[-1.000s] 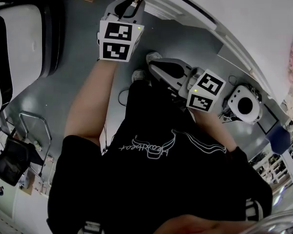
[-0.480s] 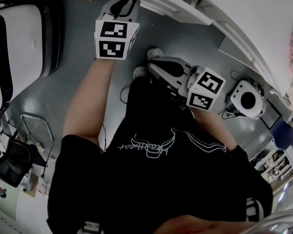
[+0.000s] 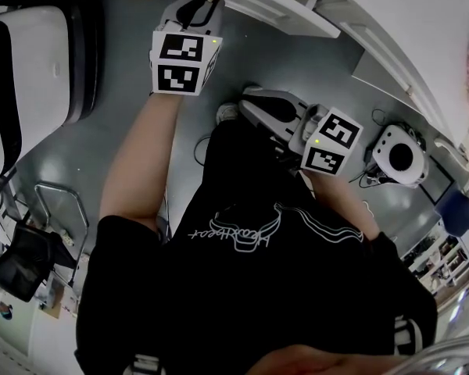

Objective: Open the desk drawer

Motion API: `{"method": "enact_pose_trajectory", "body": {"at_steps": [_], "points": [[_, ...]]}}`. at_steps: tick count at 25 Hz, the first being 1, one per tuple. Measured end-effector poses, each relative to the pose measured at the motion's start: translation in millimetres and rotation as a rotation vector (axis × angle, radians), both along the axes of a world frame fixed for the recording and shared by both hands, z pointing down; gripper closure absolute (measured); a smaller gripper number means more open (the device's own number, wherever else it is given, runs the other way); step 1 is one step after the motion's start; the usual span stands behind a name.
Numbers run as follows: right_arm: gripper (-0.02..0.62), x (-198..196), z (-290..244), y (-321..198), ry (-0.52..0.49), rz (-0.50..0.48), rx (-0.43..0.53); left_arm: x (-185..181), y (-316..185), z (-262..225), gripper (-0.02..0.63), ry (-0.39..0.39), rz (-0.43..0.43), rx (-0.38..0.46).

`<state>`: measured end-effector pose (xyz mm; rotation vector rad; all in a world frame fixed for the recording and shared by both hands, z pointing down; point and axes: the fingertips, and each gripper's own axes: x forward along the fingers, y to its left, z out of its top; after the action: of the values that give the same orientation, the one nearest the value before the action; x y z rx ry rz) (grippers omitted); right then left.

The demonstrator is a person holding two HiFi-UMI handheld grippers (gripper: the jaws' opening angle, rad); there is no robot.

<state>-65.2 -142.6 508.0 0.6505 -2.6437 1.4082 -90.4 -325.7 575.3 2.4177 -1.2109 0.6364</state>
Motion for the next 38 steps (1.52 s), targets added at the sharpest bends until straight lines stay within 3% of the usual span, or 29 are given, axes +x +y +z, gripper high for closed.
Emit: {"method": "enact_pose_trajectory", "body": {"at_steps": [17, 38], "points": [[0.59, -11.8, -11.1, 16.9, 0.012, -0.058, 0.011, -13.1, 31.7, -0.5, 0.522, -0.01, 0.0, -0.007], [0.591, -10.8, -18.7, 67.6, 0.014, -0.115, 0.025, -42.5, 83.3, 2.0, 0.522, -0.046, -0.064, -0.023]]}}
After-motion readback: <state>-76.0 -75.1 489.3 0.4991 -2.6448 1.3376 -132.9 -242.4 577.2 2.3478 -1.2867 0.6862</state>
